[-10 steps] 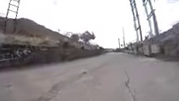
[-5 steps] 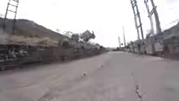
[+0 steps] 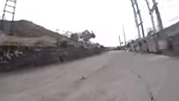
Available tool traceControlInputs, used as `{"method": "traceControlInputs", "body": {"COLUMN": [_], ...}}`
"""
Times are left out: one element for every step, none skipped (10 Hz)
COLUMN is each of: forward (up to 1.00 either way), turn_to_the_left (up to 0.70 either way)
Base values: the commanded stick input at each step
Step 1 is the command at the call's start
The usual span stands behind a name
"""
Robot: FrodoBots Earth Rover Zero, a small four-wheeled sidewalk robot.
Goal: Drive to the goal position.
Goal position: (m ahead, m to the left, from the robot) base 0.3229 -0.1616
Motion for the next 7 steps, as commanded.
{"method": "traceControlInputs", "body": {"forward": [0.70, 0.70, 0.70, 0.70, 0.70, 0.70, 0.70], "turn_to_the_left": [0.00, 0.00, 0.00, 0.00, 0.00, 0.00, 0.00]}}
